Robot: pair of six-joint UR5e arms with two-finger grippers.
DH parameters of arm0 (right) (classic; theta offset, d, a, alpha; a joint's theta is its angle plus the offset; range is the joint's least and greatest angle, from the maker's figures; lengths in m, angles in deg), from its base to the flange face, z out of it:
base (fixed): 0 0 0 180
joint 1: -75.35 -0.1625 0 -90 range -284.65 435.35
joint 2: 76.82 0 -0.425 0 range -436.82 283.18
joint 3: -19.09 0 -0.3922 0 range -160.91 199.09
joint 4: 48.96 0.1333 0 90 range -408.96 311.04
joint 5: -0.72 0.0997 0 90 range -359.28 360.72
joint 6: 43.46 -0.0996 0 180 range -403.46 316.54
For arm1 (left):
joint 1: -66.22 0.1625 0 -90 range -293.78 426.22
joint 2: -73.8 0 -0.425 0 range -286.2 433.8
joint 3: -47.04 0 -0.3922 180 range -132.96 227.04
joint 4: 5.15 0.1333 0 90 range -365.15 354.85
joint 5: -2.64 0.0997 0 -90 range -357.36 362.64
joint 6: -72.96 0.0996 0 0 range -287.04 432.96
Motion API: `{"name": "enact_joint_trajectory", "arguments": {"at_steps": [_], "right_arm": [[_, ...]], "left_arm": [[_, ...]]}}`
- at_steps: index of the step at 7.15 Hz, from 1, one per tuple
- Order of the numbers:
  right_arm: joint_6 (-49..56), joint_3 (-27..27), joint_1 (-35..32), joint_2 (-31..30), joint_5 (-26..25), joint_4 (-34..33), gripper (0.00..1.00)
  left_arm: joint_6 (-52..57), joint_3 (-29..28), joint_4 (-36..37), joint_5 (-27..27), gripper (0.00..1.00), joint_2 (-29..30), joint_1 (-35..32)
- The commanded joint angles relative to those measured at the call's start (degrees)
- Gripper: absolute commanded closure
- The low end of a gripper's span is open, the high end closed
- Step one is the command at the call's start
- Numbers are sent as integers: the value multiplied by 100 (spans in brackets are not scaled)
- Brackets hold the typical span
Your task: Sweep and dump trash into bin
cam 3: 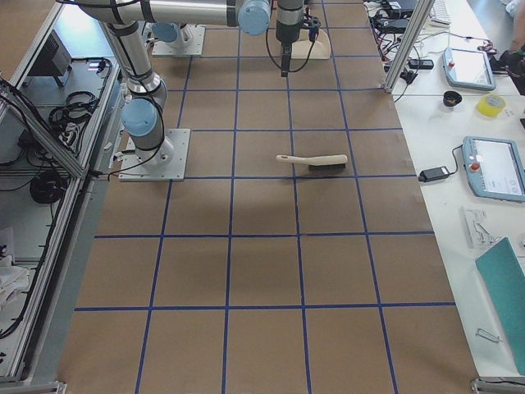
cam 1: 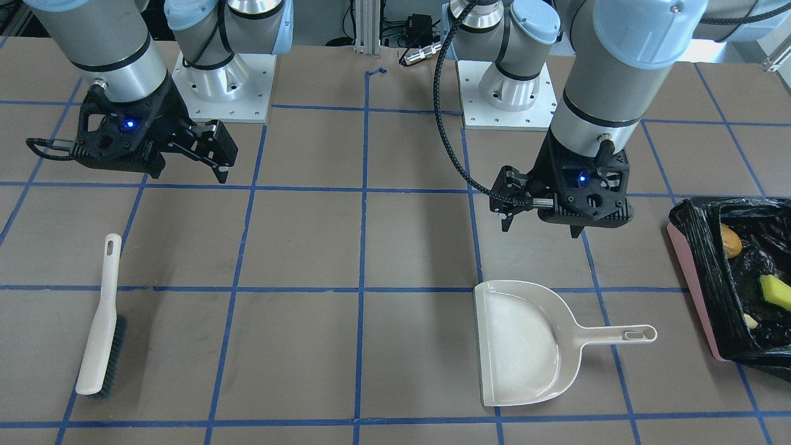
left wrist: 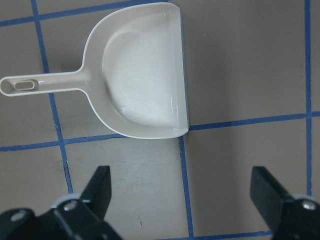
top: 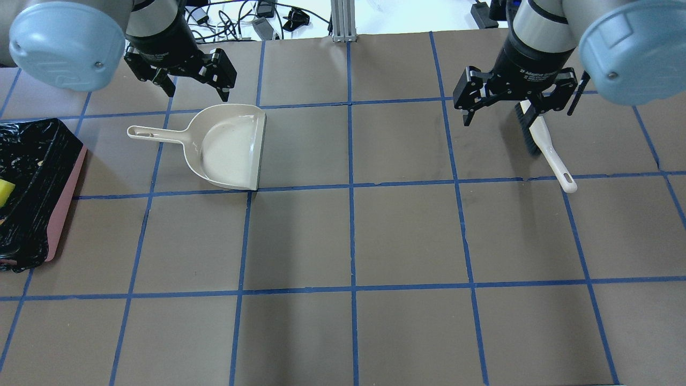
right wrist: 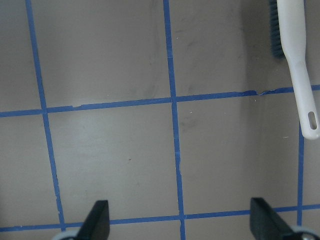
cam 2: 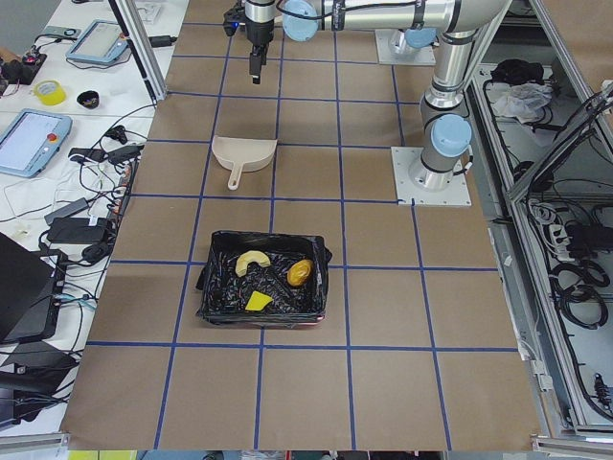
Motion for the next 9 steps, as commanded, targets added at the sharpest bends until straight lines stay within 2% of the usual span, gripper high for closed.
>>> {"name": "enact_joint_trajectory", "arguments": {"at_steps": [1, 6, 9], "right_arm": [[-2, 0, -2, 7, -32, 0, 0], [6, 0, -2, 16, -41, 0, 0], [6, 0, -2, 16, -41, 0, 0]], "left_arm": [[-5, 23, 10, 2, 0, 154, 0], [29, 356, 449, 37, 0, 32, 35], [-5, 471, 449, 37, 0, -12, 44]]}}
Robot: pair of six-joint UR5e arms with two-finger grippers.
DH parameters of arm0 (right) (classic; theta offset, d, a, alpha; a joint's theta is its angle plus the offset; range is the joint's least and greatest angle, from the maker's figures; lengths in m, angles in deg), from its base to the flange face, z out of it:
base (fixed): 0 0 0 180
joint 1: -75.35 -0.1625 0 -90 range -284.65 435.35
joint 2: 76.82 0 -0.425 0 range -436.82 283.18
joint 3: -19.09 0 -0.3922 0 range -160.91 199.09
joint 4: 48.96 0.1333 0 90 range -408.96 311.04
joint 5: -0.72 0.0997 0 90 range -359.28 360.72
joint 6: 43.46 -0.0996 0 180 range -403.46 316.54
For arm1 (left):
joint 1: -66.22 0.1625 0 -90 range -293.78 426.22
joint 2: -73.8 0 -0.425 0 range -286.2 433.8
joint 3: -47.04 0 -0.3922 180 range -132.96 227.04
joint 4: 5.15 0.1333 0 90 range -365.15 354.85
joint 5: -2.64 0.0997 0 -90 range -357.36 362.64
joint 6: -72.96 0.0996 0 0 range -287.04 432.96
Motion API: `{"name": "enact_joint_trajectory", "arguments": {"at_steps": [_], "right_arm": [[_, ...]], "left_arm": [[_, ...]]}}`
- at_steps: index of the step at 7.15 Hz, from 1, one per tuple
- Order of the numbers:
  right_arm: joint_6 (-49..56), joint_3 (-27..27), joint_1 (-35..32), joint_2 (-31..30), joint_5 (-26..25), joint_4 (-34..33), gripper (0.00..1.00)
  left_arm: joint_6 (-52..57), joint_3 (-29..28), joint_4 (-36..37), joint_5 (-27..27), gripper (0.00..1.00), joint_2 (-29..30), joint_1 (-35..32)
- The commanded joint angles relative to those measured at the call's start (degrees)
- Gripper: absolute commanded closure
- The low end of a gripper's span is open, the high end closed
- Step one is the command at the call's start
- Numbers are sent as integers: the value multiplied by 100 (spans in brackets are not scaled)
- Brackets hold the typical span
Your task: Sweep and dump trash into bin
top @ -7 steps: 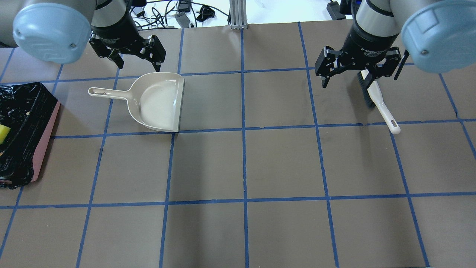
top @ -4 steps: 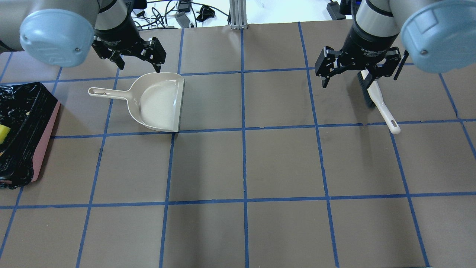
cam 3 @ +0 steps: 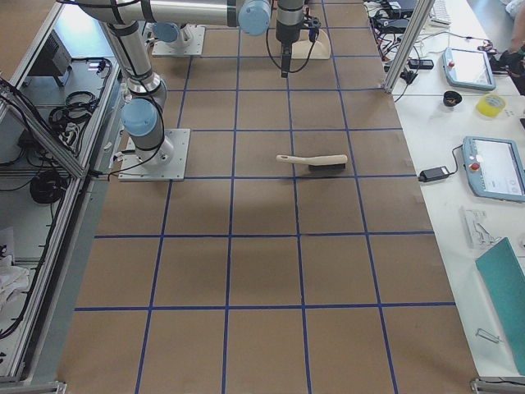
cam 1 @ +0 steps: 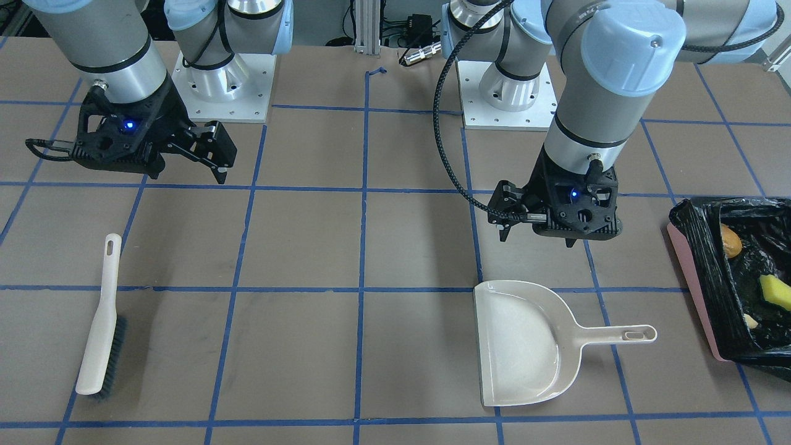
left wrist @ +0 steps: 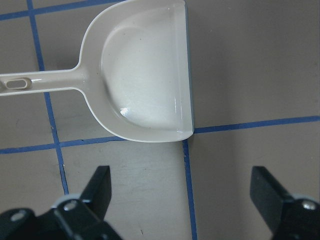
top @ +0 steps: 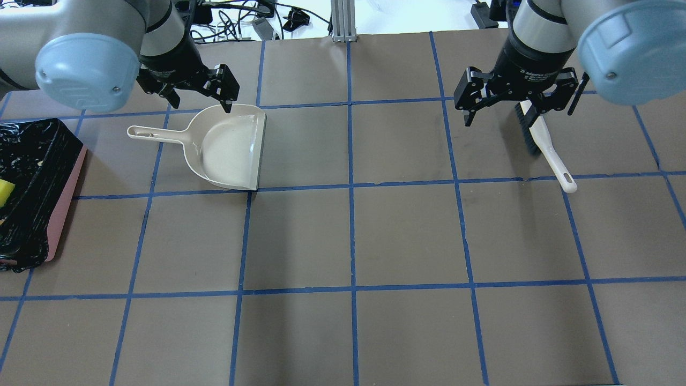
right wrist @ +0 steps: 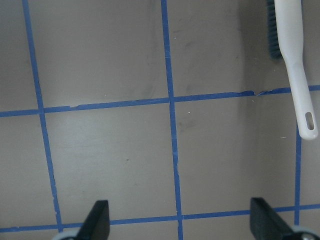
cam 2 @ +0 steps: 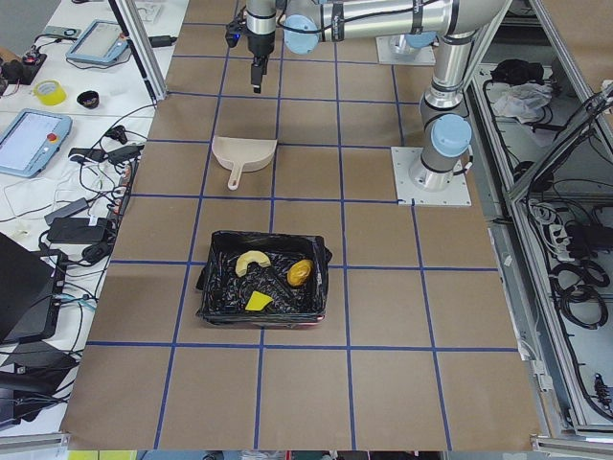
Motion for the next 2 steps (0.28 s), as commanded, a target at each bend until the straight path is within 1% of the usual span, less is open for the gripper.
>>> {"name": "enact_joint_trajectory", "arguments": {"at_steps": [1, 2], "right_arm": [[0, 0, 0, -3, 4, 4, 0], [18, 0, 0, 6, -4, -5, 0]], "left_arm": [[-31, 75, 2, -8, 0, -12, -7], [-31, 154, 28, -8, 0, -38, -7]]}}
